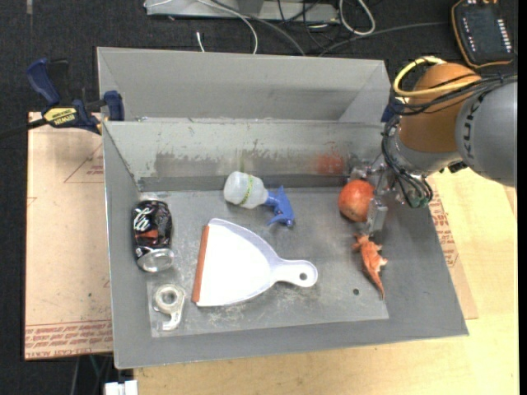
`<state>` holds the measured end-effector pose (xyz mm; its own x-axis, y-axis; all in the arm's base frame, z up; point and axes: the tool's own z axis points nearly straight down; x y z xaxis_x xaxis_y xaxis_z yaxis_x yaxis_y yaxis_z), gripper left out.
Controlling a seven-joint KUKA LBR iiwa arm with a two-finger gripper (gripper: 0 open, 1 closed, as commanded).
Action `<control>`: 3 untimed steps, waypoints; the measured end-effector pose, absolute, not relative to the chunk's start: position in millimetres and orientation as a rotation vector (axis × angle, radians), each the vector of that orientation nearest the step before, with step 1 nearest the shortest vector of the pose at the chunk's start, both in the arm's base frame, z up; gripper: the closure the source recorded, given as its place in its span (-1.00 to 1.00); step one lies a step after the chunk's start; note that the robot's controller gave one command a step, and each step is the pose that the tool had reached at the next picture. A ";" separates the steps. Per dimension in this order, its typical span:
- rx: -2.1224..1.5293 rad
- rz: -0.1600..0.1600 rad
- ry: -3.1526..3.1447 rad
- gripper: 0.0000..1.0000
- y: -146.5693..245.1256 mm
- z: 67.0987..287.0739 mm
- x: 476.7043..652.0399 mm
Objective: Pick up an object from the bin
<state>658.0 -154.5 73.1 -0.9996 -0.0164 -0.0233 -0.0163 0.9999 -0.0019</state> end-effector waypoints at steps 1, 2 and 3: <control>0.129 0.002 3.111 -1.00 -147.4 101.6 654.8; 0.005 0.000 3.119 -1.00 -152.5 75.6 656.7; 0.225 0.001 3.097 1.00 -142.0 73.8 657.3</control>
Offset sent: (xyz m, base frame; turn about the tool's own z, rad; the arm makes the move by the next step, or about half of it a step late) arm -0.0021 0.0013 0.0024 0.0176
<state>657.3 -142.0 73.8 -0.9889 0.1443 -0.0360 0.1443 0.9895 0.0030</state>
